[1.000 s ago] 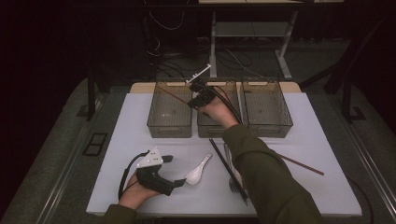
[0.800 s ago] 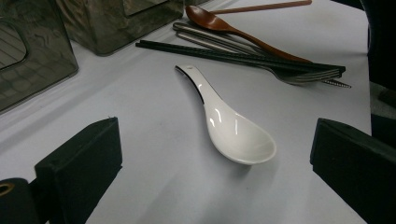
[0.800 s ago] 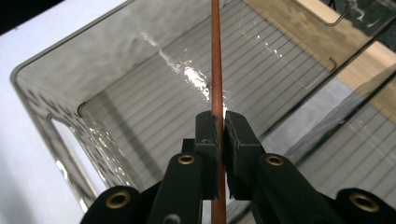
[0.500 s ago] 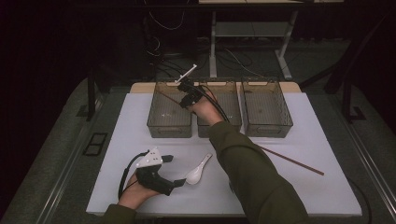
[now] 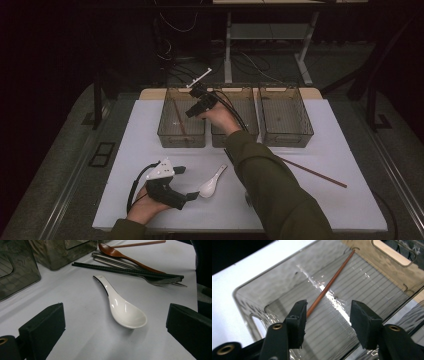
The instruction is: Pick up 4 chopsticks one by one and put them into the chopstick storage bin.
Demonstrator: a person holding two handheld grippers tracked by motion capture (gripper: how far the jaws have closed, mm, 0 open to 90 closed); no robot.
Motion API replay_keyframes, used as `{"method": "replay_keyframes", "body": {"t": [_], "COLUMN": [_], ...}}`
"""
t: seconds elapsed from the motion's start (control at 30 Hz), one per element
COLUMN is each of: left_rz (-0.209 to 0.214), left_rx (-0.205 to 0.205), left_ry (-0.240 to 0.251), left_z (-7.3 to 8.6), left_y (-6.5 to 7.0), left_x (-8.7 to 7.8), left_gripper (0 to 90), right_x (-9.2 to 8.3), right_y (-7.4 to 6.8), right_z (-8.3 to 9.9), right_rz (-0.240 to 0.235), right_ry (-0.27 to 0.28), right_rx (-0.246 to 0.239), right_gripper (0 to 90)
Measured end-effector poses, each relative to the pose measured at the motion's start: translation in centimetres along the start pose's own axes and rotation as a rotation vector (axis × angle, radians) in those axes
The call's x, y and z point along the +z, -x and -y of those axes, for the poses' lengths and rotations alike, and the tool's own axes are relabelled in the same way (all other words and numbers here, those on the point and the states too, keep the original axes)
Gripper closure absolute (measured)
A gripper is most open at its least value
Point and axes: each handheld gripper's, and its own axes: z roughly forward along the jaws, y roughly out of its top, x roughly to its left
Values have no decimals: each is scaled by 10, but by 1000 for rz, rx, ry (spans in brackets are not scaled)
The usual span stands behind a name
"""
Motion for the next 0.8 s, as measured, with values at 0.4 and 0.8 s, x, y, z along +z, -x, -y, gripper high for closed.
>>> {"method": "replay_keyframes", "body": {"t": [0.4, 0.8], "left_rz": [-4, -10], "left_rx": [13, 13], "left_ry": [-24, -43], "left_z": [0, 1], "left_y": [-1, -1], "left_x": [0, 1], "left_gripper": [14, 14], "right_x": [-37, -72], "right_y": [-4, 2], "right_z": [22, 65], "right_rz": [-109, -148], "right_ry": [99, 130], "right_rx": [-70, -103], "right_gripper": [422, 406]}}
